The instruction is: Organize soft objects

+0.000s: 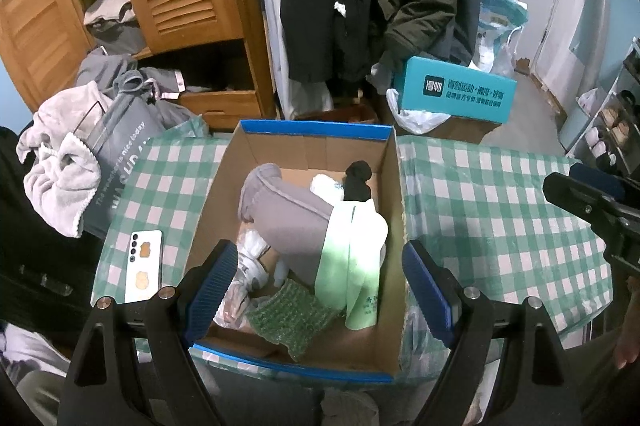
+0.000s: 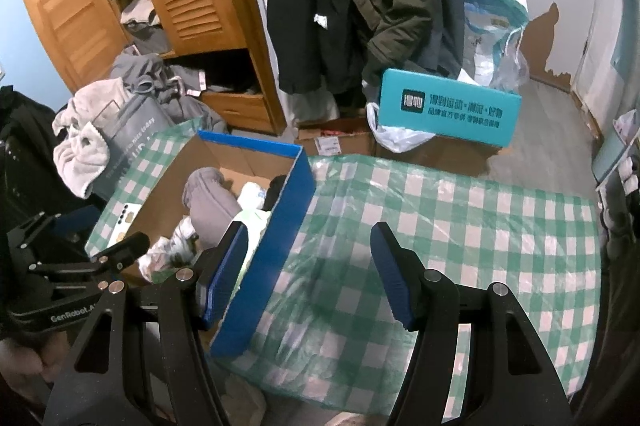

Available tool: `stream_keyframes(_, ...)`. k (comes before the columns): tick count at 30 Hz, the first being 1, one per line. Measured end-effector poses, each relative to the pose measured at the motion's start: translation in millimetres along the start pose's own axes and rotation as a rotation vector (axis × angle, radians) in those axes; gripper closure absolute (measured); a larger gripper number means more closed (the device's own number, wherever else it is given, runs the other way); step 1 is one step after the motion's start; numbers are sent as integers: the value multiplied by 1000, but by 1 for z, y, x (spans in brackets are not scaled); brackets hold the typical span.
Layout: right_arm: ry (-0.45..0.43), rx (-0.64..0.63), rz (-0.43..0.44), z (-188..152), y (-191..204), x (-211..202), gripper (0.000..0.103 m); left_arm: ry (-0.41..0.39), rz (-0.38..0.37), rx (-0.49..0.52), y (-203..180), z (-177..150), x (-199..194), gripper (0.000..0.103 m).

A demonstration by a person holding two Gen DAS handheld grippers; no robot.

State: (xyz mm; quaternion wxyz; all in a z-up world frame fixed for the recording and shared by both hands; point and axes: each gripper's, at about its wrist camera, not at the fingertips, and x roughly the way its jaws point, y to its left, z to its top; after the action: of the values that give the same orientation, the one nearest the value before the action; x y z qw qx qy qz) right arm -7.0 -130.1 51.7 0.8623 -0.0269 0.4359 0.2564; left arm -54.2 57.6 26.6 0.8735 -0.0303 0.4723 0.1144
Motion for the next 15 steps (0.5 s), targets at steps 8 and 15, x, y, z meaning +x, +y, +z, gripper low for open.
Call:
stream_keyframes(8,4,8,5,-3,-5,1,40,1,8,20,-6,-2,2,18)
stream_keyframes(15,3,6,4,-3,-6,0,40,3,10,21,-7,-2,2,18)
